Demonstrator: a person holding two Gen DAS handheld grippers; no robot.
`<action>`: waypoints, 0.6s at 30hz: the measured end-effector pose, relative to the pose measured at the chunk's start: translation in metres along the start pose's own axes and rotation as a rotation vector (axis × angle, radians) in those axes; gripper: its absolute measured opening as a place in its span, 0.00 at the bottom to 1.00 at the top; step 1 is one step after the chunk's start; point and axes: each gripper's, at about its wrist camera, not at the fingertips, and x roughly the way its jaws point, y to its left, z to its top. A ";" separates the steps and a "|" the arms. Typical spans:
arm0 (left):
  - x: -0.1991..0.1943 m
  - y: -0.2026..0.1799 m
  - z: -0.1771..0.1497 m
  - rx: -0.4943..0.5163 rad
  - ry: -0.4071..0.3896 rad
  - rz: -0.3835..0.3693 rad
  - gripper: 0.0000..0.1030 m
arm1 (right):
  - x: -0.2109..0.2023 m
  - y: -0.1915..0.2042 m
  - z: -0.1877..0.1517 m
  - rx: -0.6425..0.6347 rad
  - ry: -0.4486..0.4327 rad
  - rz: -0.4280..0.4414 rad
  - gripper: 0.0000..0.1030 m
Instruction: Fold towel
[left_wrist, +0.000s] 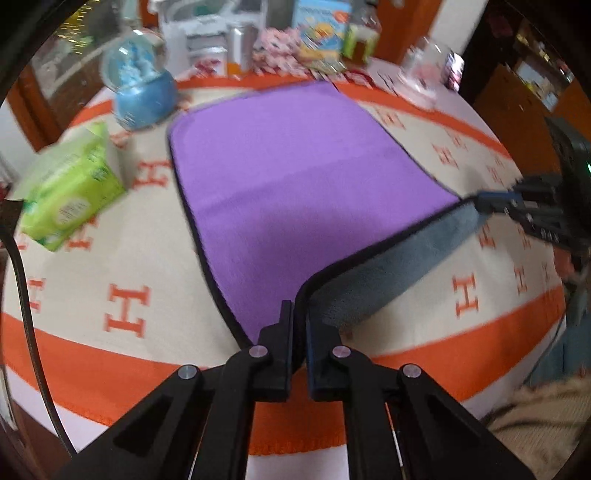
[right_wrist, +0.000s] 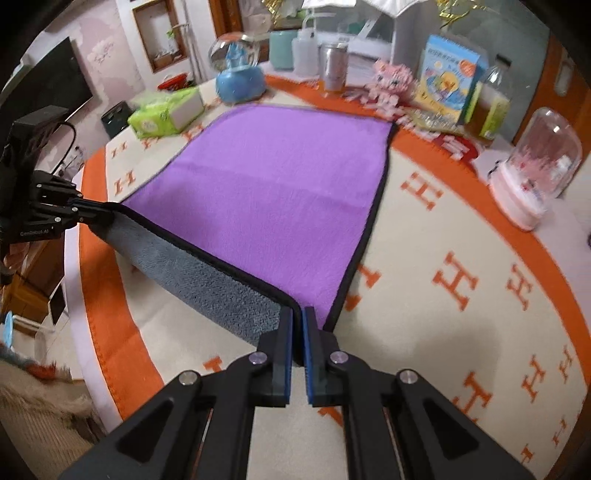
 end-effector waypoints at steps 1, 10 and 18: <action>-0.007 0.001 0.005 -0.009 -0.020 0.018 0.03 | -0.005 0.000 0.005 0.006 -0.017 -0.010 0.04; -0.042 0.011 0.096 -0.025 -0.176 0.216 0.03 | -0.034 -0.014 0.091 0.077 -0.167 -0.144 0.04; -0.003 0.057 0.175 -0.104 -0.202 0.294 0.03 | 0.008 -0.045 0.173 0.130 -0.201 -0.239 0.04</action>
